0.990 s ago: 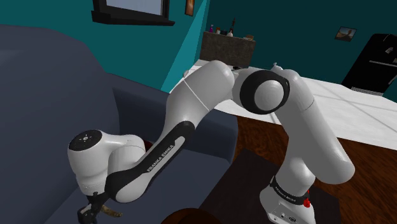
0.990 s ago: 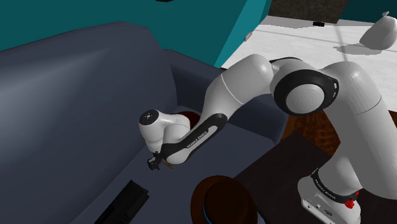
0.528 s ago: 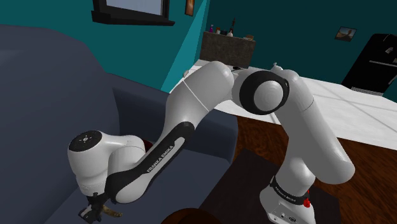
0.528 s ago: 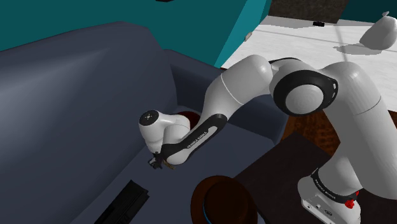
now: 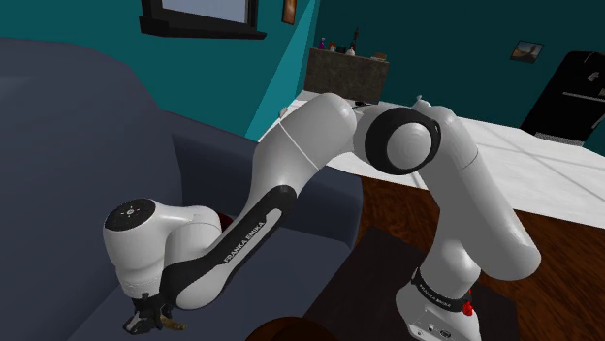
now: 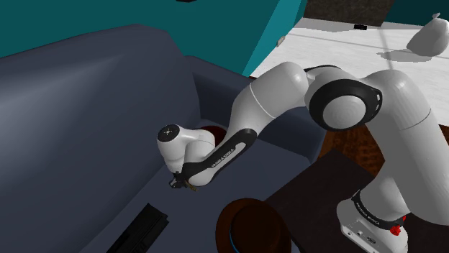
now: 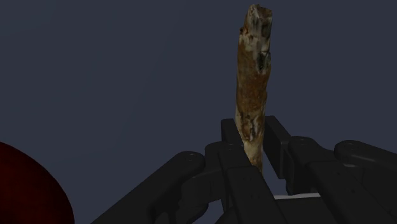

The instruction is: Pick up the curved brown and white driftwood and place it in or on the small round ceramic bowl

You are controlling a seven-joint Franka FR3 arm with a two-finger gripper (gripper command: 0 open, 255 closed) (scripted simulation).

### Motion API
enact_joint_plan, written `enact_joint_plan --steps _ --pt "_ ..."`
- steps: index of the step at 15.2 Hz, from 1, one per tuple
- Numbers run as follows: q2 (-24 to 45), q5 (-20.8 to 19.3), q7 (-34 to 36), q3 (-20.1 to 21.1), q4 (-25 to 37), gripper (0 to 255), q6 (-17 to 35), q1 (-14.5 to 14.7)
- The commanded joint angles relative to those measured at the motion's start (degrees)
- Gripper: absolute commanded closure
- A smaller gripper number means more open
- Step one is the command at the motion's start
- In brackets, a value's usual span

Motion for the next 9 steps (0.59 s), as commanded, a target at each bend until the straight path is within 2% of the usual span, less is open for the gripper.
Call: enact_joint_plan --steps 1,9 --pt "0.01 0.00 0.00 0.00 0.01 255 0.00 0.00" --pt "-4.38 1.49 -1.00 1.40 -0.90 255 -3.45 -0.97"
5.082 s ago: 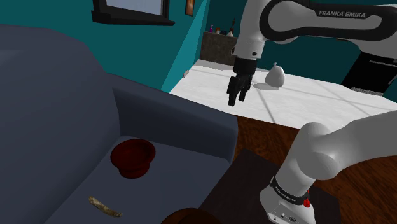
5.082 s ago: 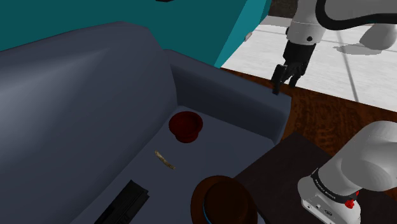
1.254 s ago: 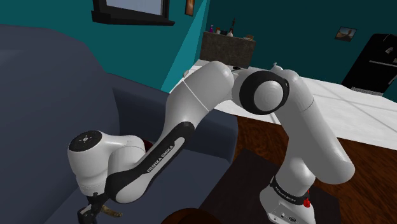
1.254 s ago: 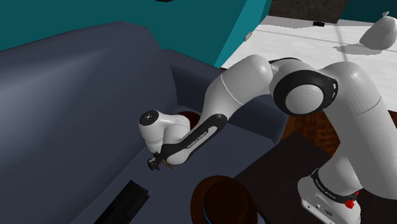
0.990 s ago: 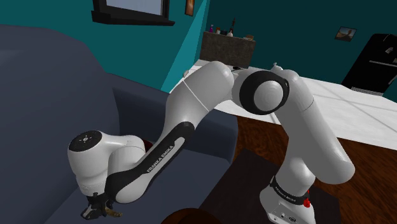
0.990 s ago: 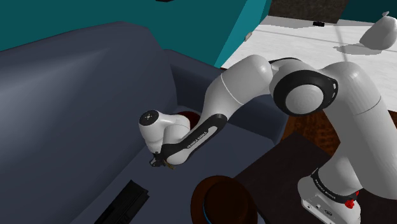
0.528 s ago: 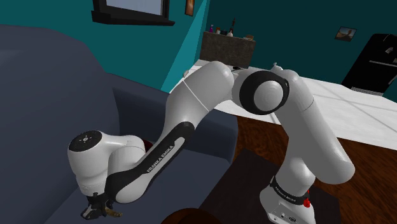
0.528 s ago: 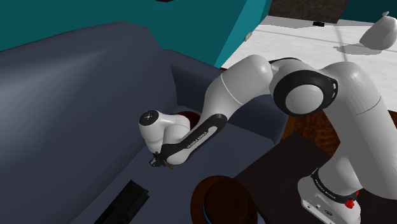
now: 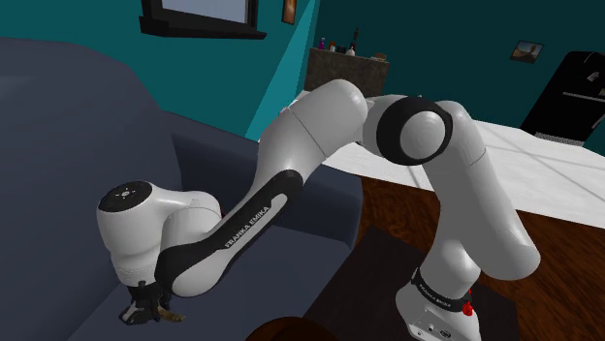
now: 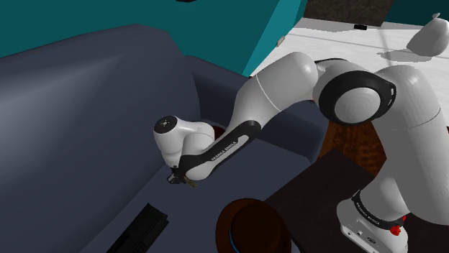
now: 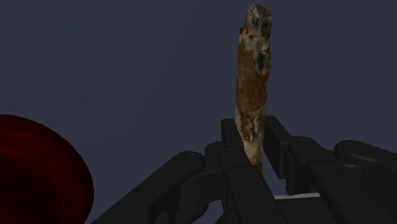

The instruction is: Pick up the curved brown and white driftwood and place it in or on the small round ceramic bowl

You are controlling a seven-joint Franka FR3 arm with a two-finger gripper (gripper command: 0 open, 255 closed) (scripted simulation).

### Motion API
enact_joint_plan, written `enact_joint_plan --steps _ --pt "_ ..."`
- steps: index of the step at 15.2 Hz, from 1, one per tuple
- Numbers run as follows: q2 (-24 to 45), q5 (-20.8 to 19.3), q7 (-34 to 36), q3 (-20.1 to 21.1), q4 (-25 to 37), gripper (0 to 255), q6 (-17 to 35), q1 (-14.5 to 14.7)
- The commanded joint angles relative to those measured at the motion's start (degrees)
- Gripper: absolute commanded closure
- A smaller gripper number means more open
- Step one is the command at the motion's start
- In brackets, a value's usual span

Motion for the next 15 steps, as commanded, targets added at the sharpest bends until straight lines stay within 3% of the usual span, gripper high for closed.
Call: enact_joint_plan --steps 1,15 --pt "-1.15 0.43 -0.32 0.37 -0.15 255 -0.98 -0.28" --pt "-7.68 3.21 -2.26 2.48 0.53 255 -7.96 -1.60"
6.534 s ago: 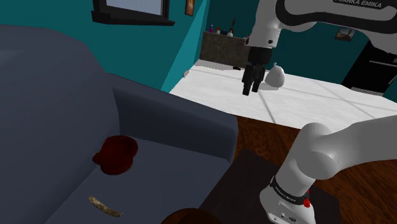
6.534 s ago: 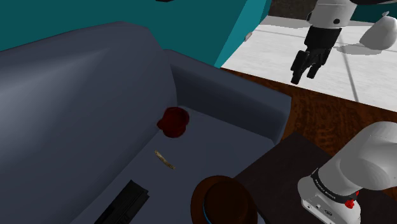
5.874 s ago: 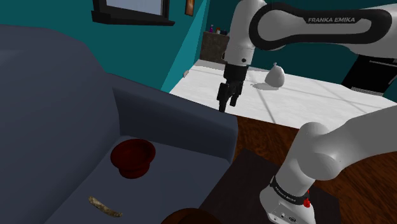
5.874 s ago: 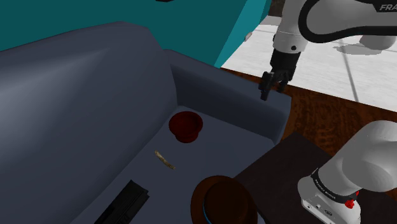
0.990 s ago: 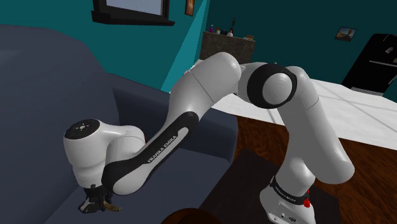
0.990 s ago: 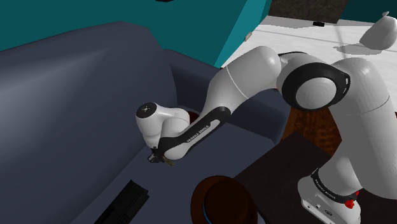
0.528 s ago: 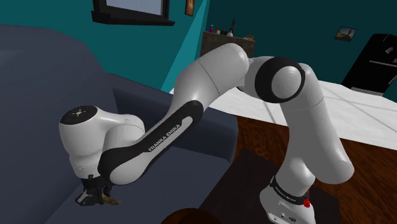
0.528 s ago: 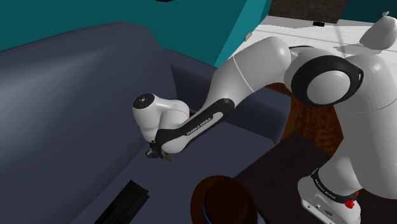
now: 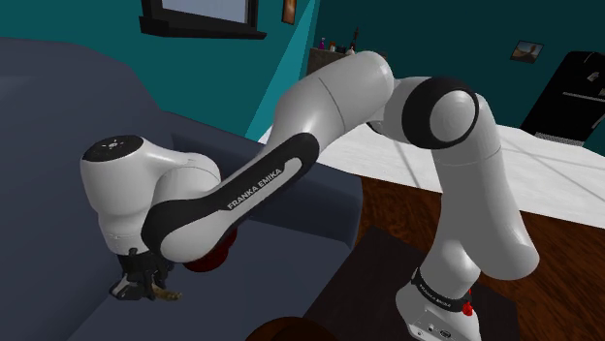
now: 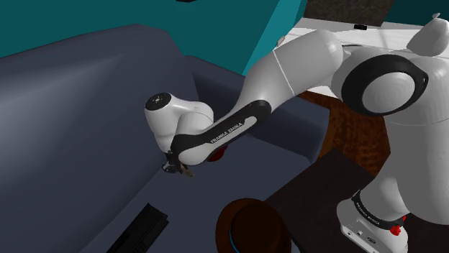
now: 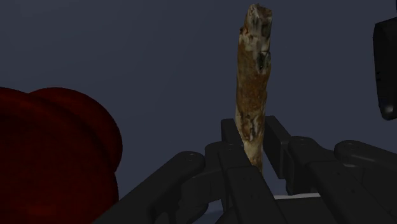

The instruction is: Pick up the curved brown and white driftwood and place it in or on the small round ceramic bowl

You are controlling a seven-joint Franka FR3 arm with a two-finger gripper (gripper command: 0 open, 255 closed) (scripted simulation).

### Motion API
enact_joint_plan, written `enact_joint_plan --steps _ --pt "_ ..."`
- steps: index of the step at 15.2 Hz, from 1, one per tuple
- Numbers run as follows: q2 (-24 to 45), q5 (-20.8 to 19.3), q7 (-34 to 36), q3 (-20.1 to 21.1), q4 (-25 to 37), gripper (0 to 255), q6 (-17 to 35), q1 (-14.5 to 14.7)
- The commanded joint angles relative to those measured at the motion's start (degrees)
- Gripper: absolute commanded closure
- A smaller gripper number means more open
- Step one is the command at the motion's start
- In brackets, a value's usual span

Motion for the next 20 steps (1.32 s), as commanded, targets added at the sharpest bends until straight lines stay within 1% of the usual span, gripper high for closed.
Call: enact_joint_plan --steps 1,10,15,20 --pt "-0.91 0.40 -0.30 0.27 0.15 255 -1.03 -0.19" --pt "-3.95 1.92 -1.42 1.21 1.91 255 -5.64 -0.67" --pt "-2.38 2.19 -7.19 -0.12 4.40 255 -6.01 -4.65" --pt "0.42 2.32 -12.86 -1.48 8.96 255 -7.24 -8.15"
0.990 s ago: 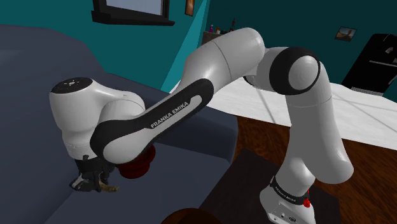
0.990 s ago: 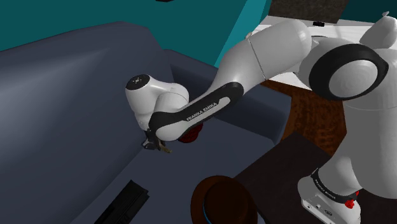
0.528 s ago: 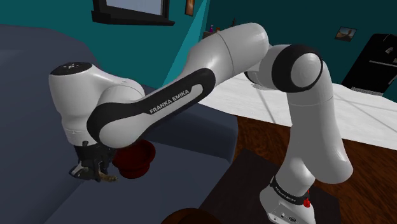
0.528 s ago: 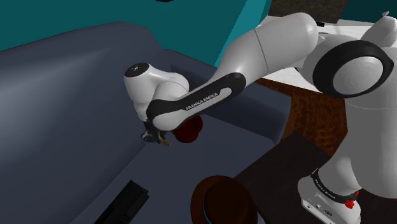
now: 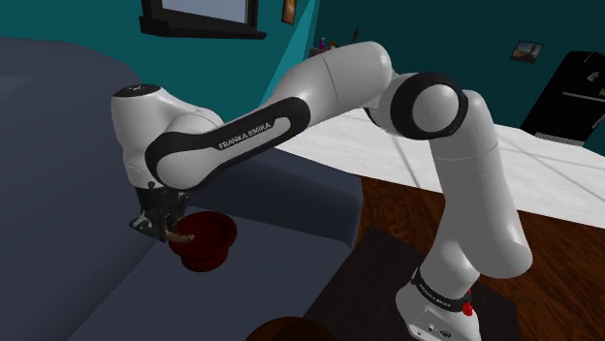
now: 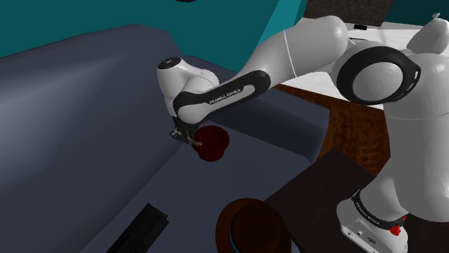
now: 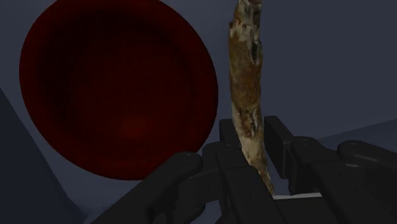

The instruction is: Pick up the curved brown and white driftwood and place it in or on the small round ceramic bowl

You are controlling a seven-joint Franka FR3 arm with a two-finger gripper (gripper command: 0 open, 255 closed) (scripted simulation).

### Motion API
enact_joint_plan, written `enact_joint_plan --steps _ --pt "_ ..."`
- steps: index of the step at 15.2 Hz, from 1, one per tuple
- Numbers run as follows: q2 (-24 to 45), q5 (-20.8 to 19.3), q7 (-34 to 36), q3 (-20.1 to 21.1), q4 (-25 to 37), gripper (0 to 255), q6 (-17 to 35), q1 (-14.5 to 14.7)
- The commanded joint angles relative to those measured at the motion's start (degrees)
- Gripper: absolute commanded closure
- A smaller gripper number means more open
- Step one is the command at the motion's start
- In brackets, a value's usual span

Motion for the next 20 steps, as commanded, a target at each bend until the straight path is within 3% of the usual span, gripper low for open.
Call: enact_joint_plan --steps 1,6,20 --pt "1.64 -0.11 -2.38 -0.73 3.13 255 -0.74 -1.35" --pt "6.91 -0.16 -8.67 -2.13 11.92 255 -3.71 -4.58" --pt "11.06 -1.55 -7.54 -3.10 9.29 255 2.93 -4.33"
